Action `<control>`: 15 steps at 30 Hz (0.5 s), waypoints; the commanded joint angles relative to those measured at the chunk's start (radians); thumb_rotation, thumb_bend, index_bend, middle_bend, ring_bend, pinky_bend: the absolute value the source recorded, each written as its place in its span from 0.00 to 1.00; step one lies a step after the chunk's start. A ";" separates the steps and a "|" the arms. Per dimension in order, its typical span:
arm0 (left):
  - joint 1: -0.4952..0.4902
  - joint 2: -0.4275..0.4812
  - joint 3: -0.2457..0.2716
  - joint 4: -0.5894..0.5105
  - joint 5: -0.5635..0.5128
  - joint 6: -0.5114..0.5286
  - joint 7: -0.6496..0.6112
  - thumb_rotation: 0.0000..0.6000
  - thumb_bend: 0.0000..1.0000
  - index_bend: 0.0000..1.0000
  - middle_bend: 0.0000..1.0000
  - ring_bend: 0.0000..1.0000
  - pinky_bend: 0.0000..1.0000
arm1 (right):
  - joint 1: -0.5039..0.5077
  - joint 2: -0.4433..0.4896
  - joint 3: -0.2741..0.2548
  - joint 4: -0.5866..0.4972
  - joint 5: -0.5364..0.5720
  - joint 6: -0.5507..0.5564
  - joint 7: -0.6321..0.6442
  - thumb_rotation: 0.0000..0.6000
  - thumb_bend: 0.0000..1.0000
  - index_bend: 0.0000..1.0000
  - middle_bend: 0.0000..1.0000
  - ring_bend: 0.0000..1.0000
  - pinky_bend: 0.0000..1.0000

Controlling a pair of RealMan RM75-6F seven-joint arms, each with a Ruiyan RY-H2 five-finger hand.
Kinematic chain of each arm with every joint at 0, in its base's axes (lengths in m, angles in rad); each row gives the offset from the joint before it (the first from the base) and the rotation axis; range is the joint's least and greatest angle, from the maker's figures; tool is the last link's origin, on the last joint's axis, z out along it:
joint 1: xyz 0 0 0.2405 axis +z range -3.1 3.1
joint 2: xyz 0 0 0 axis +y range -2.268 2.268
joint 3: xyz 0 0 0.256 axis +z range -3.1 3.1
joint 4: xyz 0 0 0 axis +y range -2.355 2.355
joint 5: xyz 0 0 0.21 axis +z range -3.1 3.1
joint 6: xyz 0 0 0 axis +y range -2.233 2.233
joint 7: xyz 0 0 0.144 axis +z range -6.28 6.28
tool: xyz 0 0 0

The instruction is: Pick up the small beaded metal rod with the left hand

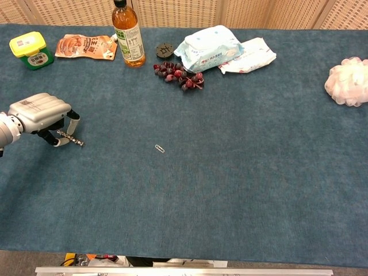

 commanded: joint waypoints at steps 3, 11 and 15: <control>0.007 0.036 -0.009 -0.050 0.006 0.041 0.020 1.00 0.34 0.62 0.99 0.95 0.96 | 0.005 -0.003 0.002 0.004 -0.003 -0.006 0.003 1.00 0.28 0.00 0.00 0.00 0.09; 0.025 0.092 -0.029 -0.169 0.018 0.137 0.105 1.00 0.34 0.62 0.99 0.95 0.96 | 0.015 -0.015 0.002 0.016 -0.004 -0.020 0.012 1.00 0.28 0.00 0.00 0.00 0.09; 0.031 0.097 -0.033 -0.235 0.015 0.167 0.173 1.00 0.34 0.63 0.99 0.95 0.96 | 0.018 -0.017 0.003 0.024 -0.004 -0.023 0.019 1.00 0.28 0.00 0.00 0.00 0.09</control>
